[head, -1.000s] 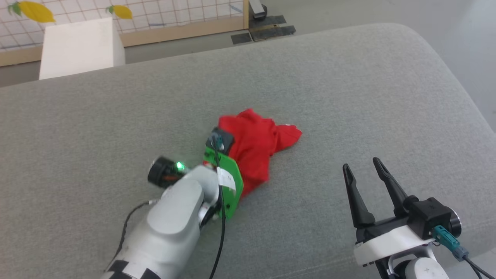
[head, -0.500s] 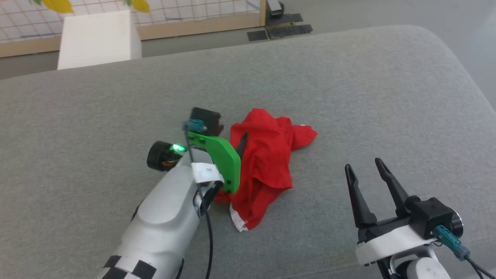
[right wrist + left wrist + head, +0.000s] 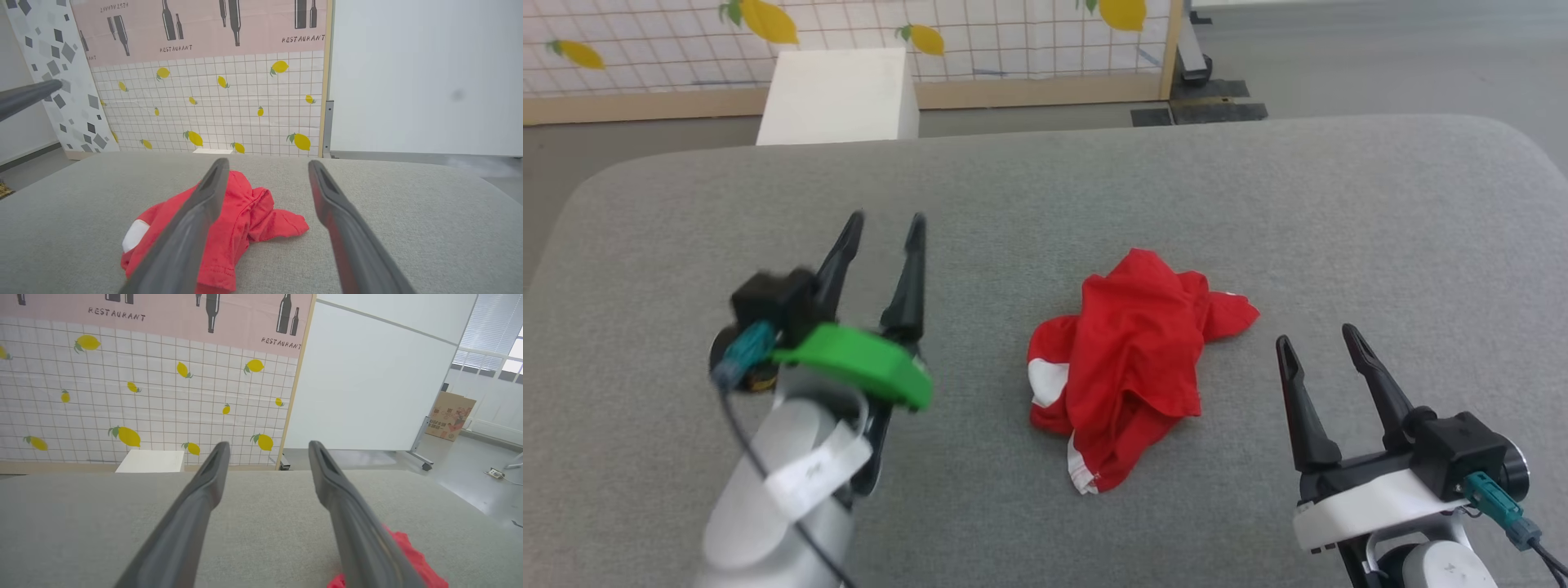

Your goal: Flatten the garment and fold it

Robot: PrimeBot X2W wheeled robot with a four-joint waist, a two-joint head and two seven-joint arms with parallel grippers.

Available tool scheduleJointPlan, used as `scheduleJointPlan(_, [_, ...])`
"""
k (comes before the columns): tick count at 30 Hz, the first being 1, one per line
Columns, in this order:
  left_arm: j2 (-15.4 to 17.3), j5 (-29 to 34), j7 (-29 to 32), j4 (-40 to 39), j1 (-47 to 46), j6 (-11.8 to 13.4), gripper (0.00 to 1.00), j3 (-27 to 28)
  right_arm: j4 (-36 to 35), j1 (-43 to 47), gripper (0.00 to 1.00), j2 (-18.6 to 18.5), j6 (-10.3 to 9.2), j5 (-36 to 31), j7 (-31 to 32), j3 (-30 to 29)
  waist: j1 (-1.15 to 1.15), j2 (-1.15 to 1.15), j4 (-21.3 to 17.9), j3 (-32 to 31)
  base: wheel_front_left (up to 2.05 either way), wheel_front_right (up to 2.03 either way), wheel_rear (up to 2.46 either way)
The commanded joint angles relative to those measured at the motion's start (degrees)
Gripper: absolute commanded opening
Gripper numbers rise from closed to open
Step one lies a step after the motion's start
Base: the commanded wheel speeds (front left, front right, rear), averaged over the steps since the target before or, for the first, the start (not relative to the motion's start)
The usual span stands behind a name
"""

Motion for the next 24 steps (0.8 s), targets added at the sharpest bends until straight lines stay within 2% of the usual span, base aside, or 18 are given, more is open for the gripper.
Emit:
scheduleJointPlan(1, [0.5, 1.1, -0.2, -2.3, 3.7, -0.2, 1.0, 1.6, -0.4, 0.7, 1.0, 0.0, -0.11, -0.4, 0.3, -0.1, 0.0, 0.0, 0.9, -0.9, 0.0, 0.0, 0.0])
scheduleJointPlan(4, [0.5, 3.0, -0.2, -6.4, 9.4, -0.1, 1.0, 4.6, -0.6, 1.0, 1.0, 0.0, -0.11, -0.3, 0.4, -0.2, 0.0, 0.0, 1.3, -1.2, 0.0, 0.0, 0.0])
scheduleJointPlan(13, [-2.9, 7.5, -0.2, -13.4, 21.8, -0.6, 1.0, 12.2, -0.5, 2.2, 1.0, 0.0, -0.11, 0.0, 0.6, -0.9, 0.0, 0.0, 3.4, -1.5, 0.0, 0.0, 0.0])
scheduleJointPlan(24, [-5.0, 10.3, -0.2, -13.9, 23.6, -2.5, 1.0, 15.2, 0.2, 1.7, 1.0, 0.0, -0.11, 0.1, 0.9, -0.4, 0.0, 0.0, 4.2, -1.0, 0.0, 0.0, 0.0])
